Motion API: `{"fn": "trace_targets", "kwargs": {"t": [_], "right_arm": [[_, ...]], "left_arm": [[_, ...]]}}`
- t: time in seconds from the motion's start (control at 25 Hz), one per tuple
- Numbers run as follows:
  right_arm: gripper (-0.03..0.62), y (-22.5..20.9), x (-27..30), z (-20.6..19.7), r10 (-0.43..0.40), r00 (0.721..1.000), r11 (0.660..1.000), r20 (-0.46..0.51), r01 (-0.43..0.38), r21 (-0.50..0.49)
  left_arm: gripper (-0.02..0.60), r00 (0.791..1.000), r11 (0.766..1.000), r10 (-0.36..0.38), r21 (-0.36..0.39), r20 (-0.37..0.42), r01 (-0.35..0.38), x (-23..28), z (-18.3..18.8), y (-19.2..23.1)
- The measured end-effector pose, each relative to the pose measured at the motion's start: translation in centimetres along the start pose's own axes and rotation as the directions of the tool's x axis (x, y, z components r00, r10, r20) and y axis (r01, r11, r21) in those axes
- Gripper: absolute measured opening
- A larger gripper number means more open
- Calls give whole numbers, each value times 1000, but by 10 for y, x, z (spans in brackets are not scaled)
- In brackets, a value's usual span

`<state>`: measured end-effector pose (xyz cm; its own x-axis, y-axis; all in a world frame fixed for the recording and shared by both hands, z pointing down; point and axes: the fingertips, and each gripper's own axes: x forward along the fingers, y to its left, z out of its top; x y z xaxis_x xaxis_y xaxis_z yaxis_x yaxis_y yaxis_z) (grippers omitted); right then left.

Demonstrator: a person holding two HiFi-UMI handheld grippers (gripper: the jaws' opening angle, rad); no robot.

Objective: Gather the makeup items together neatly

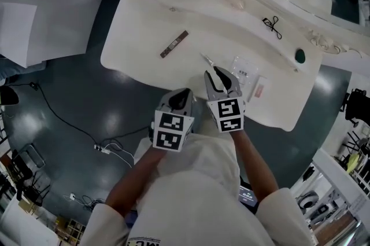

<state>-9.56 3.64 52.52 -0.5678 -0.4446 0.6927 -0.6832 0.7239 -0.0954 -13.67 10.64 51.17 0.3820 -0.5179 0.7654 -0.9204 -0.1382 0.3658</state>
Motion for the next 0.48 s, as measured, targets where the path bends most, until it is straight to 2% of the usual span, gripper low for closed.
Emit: {"fn": "trace_targets", "kwargs": {"t": [0.48], "right_arm": [[74,-8,28,0,-6,999,1000,-32,6,-26]], "left_arm": [[11,1000,999,1,-47,-14,-2,11,-9,10]]}}
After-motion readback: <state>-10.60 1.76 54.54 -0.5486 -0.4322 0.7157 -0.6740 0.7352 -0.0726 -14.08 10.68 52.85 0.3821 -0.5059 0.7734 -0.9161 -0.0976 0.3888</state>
